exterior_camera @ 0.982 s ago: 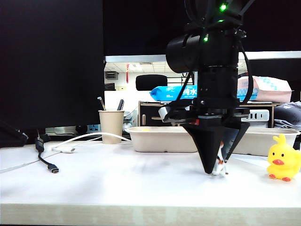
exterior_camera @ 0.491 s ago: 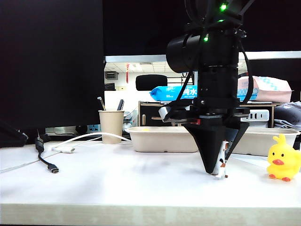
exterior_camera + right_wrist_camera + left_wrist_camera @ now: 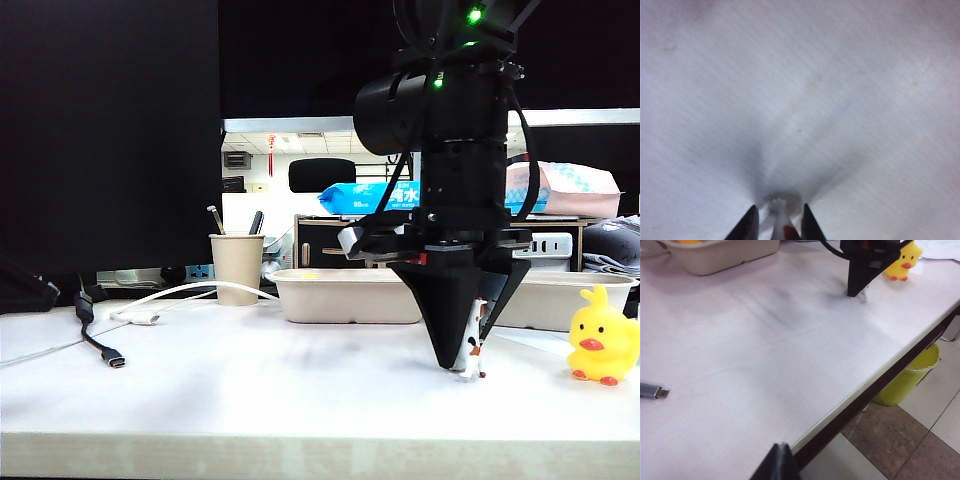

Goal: Put the dolls with similar colors into the same paper box, while dolls with different colors go into separate paper boxes.

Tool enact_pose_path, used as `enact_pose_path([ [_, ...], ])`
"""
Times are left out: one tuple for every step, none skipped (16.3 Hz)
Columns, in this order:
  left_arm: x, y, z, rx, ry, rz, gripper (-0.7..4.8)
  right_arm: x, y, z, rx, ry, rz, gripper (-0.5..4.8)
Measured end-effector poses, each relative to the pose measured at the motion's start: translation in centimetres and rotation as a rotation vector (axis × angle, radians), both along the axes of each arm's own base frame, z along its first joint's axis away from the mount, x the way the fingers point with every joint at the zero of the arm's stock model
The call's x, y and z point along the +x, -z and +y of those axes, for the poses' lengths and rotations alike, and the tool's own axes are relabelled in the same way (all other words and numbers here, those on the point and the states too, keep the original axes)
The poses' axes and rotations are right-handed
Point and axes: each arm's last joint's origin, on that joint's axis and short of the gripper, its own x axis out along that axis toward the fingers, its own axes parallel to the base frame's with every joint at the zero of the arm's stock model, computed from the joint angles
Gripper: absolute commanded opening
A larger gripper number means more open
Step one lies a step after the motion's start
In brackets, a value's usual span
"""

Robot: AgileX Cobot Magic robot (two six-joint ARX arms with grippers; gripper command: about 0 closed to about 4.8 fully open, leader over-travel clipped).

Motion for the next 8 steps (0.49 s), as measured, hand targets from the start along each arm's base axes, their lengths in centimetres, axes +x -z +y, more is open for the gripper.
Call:
enact_pose_path([
  [0.0, 0.0, 0.0, 0.0, 0.0, 0.0, -0.05, 0.0, 0.0, 0.0, 0.0, 0.0, 0.0, 1.02],
  [0.0, 0.0, 0.0, 0.0, 0.0, 0.0, -0.05, 0.0, 0.0, 0.0, 0.001, 0.0, -0.001, 1.03],
  [0.0, 0.0, 0.0, -0.002, 0.0, -0.001, -0.05, 0.0, -0.1, 0.0, 0.002, 0.0, -0.002, 1.02],
  [0.0, -0.1, 0.0, -0.006, 0.0, -0.006, -0.05, 0.1, -0.2, 0.1, 0.007, 0.001, -0.009, 1.03],
  [0.0, -0.1, 0.0, -0.011, 0.0, -0.011, -0.05, 0.1, -0.3, 0.1, 0.009, 0.0, -0.012, 1.03],
  [-0.1, -0.2, 0.1, -0.018, 0.0, -0.018, -0.05, 0.1, -0.6, 0.0, 0.014, 0.001, -0.02, 1.03],
  [-0.1, -0.3, 0.1, -0.024, 0.0, -0.025, -0.05, 0.1, -0.9, 0.0, 0.023, 0.002, -0.033, 1.03],
  [-0.1, -0.4, 0.1, -0.035, 0.0, -0.035, -0.05, 0.2, -1.3, -0.1, 0.036, 0.006, -0.052, 1.03],
])
